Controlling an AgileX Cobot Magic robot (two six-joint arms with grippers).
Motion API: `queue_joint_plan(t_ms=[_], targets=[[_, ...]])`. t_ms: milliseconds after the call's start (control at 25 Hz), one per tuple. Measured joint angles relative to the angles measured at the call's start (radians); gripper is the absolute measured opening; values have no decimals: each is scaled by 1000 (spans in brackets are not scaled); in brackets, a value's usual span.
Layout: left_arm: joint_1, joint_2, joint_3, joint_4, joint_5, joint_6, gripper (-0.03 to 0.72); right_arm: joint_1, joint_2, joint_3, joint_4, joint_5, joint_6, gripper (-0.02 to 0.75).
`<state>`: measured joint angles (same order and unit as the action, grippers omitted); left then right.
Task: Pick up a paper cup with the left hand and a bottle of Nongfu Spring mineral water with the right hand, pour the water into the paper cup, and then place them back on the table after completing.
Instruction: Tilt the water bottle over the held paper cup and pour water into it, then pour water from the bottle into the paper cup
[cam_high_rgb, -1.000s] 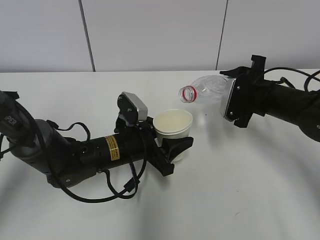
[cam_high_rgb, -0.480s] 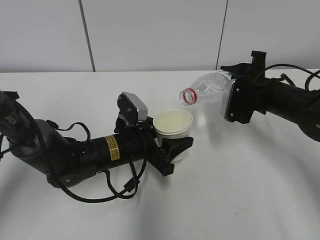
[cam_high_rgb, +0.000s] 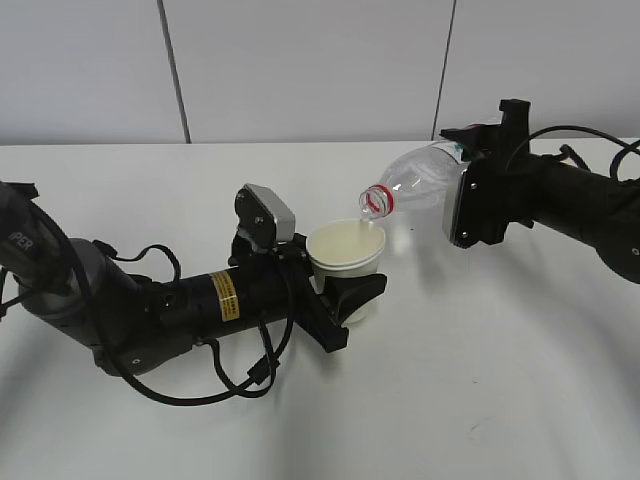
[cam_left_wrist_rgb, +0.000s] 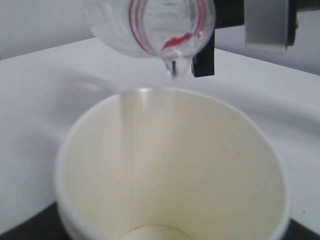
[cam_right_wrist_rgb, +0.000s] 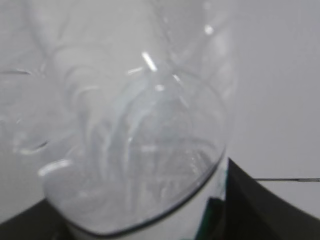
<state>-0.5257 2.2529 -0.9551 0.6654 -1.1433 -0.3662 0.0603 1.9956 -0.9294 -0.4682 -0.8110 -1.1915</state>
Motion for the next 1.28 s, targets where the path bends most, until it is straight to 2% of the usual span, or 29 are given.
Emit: queue_joint_plan(t_ms=[1280], targets=[[0, 0, 0, 1, 4, 0, 405, 0, 0, -12, 10, -24, -51, 415]])
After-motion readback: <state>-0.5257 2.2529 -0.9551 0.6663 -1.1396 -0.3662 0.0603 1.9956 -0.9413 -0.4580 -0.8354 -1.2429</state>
